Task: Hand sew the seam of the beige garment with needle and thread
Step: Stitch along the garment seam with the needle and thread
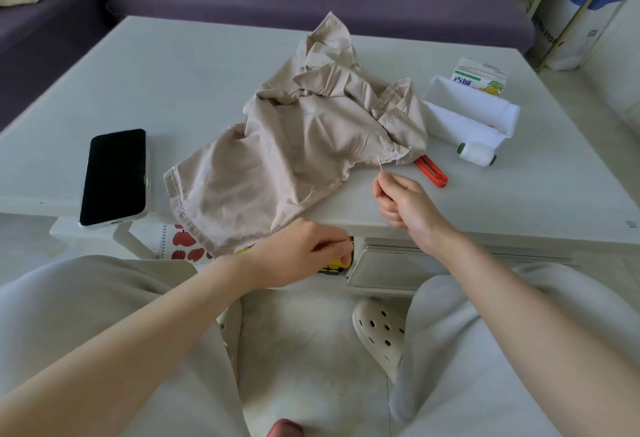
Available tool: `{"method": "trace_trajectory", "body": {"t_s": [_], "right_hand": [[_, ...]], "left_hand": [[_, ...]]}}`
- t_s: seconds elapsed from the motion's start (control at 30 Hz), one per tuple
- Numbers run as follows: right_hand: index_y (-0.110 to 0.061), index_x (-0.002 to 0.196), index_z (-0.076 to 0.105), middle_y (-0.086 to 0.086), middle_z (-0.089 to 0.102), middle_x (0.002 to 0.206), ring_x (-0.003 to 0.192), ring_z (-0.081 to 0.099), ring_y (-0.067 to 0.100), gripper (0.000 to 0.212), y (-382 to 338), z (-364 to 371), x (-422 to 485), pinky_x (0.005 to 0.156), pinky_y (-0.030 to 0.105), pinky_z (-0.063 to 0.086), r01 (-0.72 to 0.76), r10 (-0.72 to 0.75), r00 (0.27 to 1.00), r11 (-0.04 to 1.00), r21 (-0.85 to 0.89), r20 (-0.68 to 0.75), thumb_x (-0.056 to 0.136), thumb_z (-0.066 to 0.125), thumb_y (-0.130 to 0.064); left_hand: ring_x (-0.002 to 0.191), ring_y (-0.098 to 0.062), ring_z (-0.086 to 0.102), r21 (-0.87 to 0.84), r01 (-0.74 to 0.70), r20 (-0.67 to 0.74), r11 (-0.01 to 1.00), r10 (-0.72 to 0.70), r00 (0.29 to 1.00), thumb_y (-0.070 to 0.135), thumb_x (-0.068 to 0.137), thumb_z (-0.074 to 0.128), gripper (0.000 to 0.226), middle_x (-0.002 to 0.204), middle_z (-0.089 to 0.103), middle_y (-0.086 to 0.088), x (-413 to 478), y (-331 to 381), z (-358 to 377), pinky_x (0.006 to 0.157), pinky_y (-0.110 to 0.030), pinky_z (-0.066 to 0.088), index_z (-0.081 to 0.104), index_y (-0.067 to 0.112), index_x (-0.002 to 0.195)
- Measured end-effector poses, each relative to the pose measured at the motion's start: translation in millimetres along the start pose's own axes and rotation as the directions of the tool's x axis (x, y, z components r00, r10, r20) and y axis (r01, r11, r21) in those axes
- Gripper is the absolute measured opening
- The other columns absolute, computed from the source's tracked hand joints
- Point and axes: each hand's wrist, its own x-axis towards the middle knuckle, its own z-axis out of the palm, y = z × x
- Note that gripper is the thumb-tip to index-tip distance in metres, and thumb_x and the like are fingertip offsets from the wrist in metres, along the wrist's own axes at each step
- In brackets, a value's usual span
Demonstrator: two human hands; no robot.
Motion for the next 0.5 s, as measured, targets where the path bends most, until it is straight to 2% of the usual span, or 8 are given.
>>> {"method": "trace_trajectory", "body": {"t_s": [0.1, 0.17, 0.33, 0.4, 0.5], "right_hand": [[-0.014, 0.071, 0.043, -0.010, 0.024, 0.046, 0.039, 0.016, 0.005, 0.036, 2.9, -6.6, -3.5, 0.037, 0.017, 0.014, 0.005, -0.006, 0.999, 0.999, -0.038, -0.046, 0.104, 0.032, -0.024], [-0.014, 0.071, 0.043, -0.012, 0.026, 0.045, 0.038, 0.017, 0.004, 0.036, 3.9, -10.6, -6.6, 0.037, 0.016, 0.015, 0.016, -0.022, 0.997, 0.997, -0.080, -0.075, 0.104, 0.033, -0.024], [-0.011, 0.070, 0.047, -0.013, 0.028, 0.041, 0.036, 0.024, 0.002, 0.037, 11.1, -17.9, -19.3, 0.038, 0.010, 0.023, 0.068, -0.094, 0.992, 0.962, -0.265, -0.087, 0.103, 0.035, -0.019], [-0.011, 0.070, 0.049, -0.014, 0.029, 0.041, 0.037, 0.027, 0.002, 0.036, 14.6, -21.4, -23.8, 0.040, 0.010, 0.027, 0.080, -0.115, 0.989, 0.945, -0.318, -0.094, 0.103, 0.036, -0.019], [-0.012, 0.069, 0.051, -0.013, 0.030, 0.046, 0.038, 0.029, 0.002, 0.037, 16.6, -26.2, -29.2, 0.042, 0.010, 0.027, 0.088, -0.141, 0.983, 0.925, -0.369, -0.120, 0.102, 0.037, -0.020]], "left_hand": [[0.050, -0.008, 0.039, 0.008, 0.008, 0.036, 1.000, -0.008, 0.999, 0.023, 0.099, 0.045, 0.027, 0.059, 0.048, 0.007, -7.0, -5.0, 15.4, 0.051, -0.015, 0.032, 0.065, 0.013, 0.084], [0.046, -0.011, 0.033, 0.004, 0.017, 0.060, 1.000, -0.017, 0.998, 0.023, 0.099, 0.045, 0.026, 0.055, 0.043, 0.003, -11.4, -8.4, 23.9, 0.046, -0.017, 0.027, 0.065, 0.013, 0.087], [0.046, -0.010, 0.030, -0.044, 0.081, -0.005, 0.996, -0.082, 0.997, 0.023, 0.100, 0.043, 0.025, 0.052, 0.039, 0.009, -24.4, -18.8, 35.7, 0.048, -0.023, 0.026, 0.065, 0.017, 0.089], [0.047, -0.009, 0.032, -0.049, 0.102, -0.018, 0.994, -0.103, 0.995, 0.022, 0.100, 0.043, 0.025, 0.052, 0.039, 0.010, -30.2, -23.1, 41.7, 0.047, -0.020, 0.025, 0.064, 0.019, 0.088], [0.049, -0.005, 0.038, -0.024, 0.145, 0.049, 0.989, -0.144, 0.988, 0.021, 0.100, 0.042, 0.025, 0.060, 0.045, 0.009, -36.2, -29.0, 53.4, 0.049, -0.016, 0.029, 0.065, 0.018, 0.091]]}}
